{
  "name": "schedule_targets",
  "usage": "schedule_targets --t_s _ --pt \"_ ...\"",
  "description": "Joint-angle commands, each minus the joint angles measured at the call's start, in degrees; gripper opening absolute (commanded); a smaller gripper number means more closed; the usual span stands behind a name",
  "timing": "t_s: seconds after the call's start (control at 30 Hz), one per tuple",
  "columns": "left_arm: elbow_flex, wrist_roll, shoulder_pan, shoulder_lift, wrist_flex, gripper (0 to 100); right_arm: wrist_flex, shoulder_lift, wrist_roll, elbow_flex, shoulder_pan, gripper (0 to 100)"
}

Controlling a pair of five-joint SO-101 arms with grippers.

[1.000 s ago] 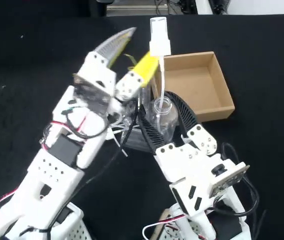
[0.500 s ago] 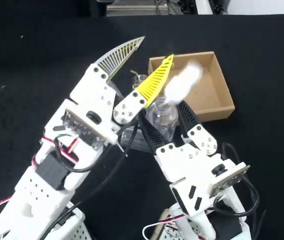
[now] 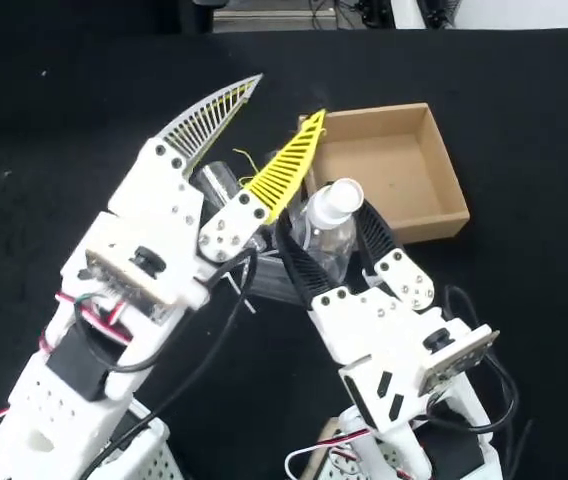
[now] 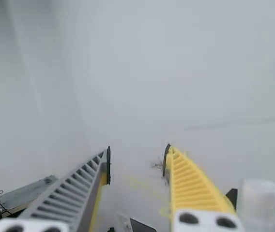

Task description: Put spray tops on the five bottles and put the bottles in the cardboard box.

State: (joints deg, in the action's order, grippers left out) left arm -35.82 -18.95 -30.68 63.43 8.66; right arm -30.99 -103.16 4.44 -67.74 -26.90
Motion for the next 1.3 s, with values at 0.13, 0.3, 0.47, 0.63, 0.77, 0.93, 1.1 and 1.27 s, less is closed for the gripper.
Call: schedule_targets --t_s 0.13,0.3,0.47,0.63,0.77,0.93,1.1,1.27 --pt "4.9 -0.4 2.7 3.8 17.6 19 -5.2 -5.9 0.3 0.8 -0.2 1.1" --pt "-2.2 -0.4 15.3 6.2 28.9 19 -8.5 -5.4 0.2 0.6 -0.1 1.1" --pt "-16.7 0.0 24.2 14.2 30.8 19 -8.0 -5.2 -0.2 0.8 4.7 1.1" --pt "-34.2 0.0 20.7 27.3 30.2 19 -4.4 -4.0 -0.2 0.6 12.2 1.1" --pt "-49.3 0.1 20.3 38.7 22.9 19 2.1 3.7 -0.2 1.1 16.4 1.1" --pt "-60.6 2.8 18.5 39.9 16.9 19 14.9 18.1 -0.3 -1.6 17.7 1.1" --pt "-61.6 5.8 18.2 39.8 16.7 19 36.0 29.9 -0.2 -9.6 19.1 1.1" --pt "-61.6 6.9 18.2 39.7 18.8 19 54.3 41.3 -0.1 -13.6 22.1 1.1"
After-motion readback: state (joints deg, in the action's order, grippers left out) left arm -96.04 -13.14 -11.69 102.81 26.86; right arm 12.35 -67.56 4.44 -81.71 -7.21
